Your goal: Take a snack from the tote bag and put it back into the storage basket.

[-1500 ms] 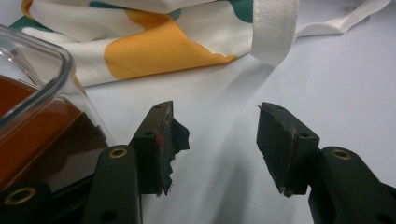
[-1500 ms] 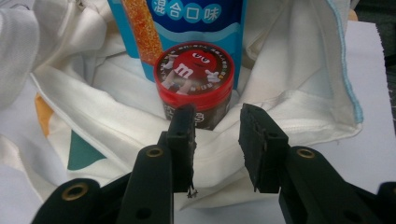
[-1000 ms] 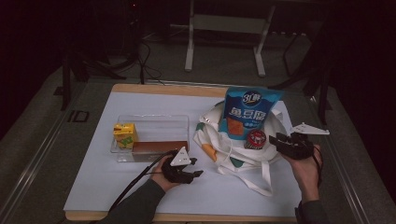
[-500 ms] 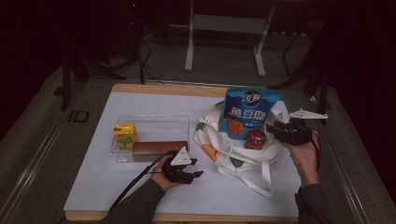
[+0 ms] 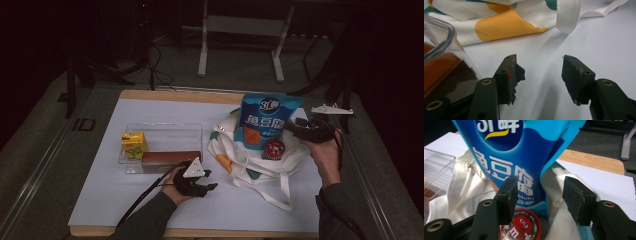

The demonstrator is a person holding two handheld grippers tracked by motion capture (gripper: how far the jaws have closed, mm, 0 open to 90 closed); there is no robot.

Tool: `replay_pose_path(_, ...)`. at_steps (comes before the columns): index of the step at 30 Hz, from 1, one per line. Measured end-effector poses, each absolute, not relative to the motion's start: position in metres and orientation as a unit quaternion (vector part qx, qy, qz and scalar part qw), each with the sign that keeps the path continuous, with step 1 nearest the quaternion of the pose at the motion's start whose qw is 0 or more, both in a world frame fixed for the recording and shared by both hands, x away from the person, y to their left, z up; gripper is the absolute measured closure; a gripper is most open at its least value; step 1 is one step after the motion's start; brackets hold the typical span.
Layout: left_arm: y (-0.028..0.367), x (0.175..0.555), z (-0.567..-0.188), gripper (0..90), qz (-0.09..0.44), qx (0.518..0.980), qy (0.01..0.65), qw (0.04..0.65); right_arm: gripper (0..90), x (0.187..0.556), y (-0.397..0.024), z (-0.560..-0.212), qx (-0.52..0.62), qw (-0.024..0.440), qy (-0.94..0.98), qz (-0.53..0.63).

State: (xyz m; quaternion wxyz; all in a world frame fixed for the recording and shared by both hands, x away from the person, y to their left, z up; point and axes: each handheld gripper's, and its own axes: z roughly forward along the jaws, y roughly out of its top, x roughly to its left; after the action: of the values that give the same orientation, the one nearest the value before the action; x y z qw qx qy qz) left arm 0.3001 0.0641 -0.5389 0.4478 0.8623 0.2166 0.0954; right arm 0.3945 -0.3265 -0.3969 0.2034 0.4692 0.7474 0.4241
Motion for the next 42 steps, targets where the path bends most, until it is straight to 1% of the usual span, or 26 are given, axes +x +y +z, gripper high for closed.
replay_pose_path(5,0.064,0.3,-0.539,46.1,0.096,0.863,0.216,0.446,41.8,0.405,-0.322,-0.396,0.47,0.204,0.745,0.428)
replay_pose_path(10,0.063,0.3,-0.539,45.8,0.095,0.864,0.215,0.445,41.4,0.415,-0.316,-0.392,0.464,0.199,0.746,0.435)
replay_pose_path(12,0.063,0.3,-0.539,45.8,0.095,0.865,0.215,0.444,42.3,0.42,-0.315,-0.39,0.462,0.191,0.742,0.446)
replay_pose_path(14,0.063,0.3,-0.539,45.8,0.095,0.865,0.214,0.444,43.4,0.424,-0.314,-0.389,0.464,0.173,0.737,0.461)
replay_pose_path(17,0.063,0.3,-0.539,45.6,0.095,0.865,0.214,0.443,47.6,0.426,-0.316,-0.39,0.46,0.154,0.73,0.482)
replay_pose_path(19,0.063,0.3,-0.539,45.6,0.095,0.865,0.214,0.443,48.0,0.426,-0.317,-0.39,0.456,0.145,0.728,0.491)
replay_pose_path(21,0.063,0.3,-0.539,45.6,0.095,0.865,0.214,0.443,46.4,0.429,-0.318,-0.39,0.461,0.154,0.731,0.479)
replay_pose_path(26,0.062,0.3,-0.539,45.5,0.094,0.866,0.214,0.443,47.4,0.437,-0.322,-0.394,0.465,0.152,0.729,0.479)
replay_pose_path(29,0.062,0.3,-0.539,45.5,0.094,0.866,0.214,0.443,50.2,0.439,-0.32,-0.396,0.45,0.143,0.73,0.493)
replay_pose_path(34,0.062,0.3,-0.539,45.4,0.094,0.866,0.214,0.442,47.2,0.439,-0.311,-0.396,0.439,0.151,0.74,0.487)
replay_pose_path(36,0.062,0.3,-0.539,45.3,0.094,0.866,0.214,0.442,47.5,0.441,-0.31,-0.397,0.439,0.151,0.742,0.484)
replay_pose_path(38,0.062,0.3,-0.539,45.3,0.094,0.866,0.214,0.441,49.1,0.442,-0.309,-0.396,0.438,0.147,0.741,0.487)
replay_pose_path(42,0.062,0.3,-0.539,45.3,0.094,0.867,0.213,0.441,56.2,0.44,-0.308,-0.395,0.419,0.134,0.743,0.504)
